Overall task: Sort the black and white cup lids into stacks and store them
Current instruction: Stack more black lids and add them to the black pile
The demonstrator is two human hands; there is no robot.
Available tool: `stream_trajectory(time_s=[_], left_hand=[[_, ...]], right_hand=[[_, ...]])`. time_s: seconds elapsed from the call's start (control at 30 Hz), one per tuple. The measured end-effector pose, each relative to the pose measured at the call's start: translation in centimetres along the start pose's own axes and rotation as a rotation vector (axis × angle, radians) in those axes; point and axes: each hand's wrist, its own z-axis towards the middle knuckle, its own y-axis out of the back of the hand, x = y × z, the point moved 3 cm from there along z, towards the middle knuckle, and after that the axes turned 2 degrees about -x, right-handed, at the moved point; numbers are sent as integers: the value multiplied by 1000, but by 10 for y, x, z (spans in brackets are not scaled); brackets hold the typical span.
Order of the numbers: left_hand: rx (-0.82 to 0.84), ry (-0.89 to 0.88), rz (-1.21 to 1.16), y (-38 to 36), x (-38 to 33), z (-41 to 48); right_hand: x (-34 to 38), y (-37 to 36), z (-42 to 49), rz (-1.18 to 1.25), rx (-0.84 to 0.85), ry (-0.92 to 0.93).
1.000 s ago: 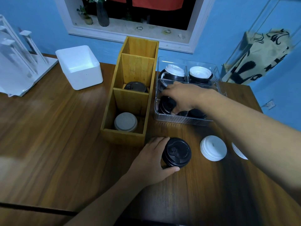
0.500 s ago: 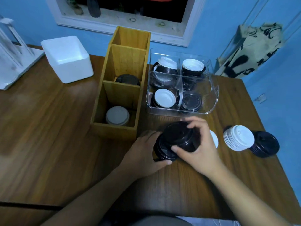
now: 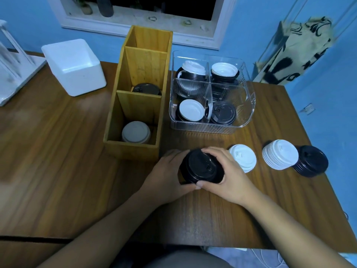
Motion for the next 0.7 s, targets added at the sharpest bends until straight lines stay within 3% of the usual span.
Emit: stream_trajectory(time_s=[0.17,0.3,0.5,0.57,0.7], left_hand=[[-15,-12,-19,2,-5,0],[0,36,-46,1,-3,0],[44,105,-55,2,-3,-1],[46,101,-56,1,-4,-1],[41,98,-63,2,-4,-1]], right_hand=[[13,2,7,-221,109,-1],[24,19,25,-212,362,173],[36,30,57,-369,659,226],[37,36,58,-436,611,204],[43,33,49,-603,351,63]])
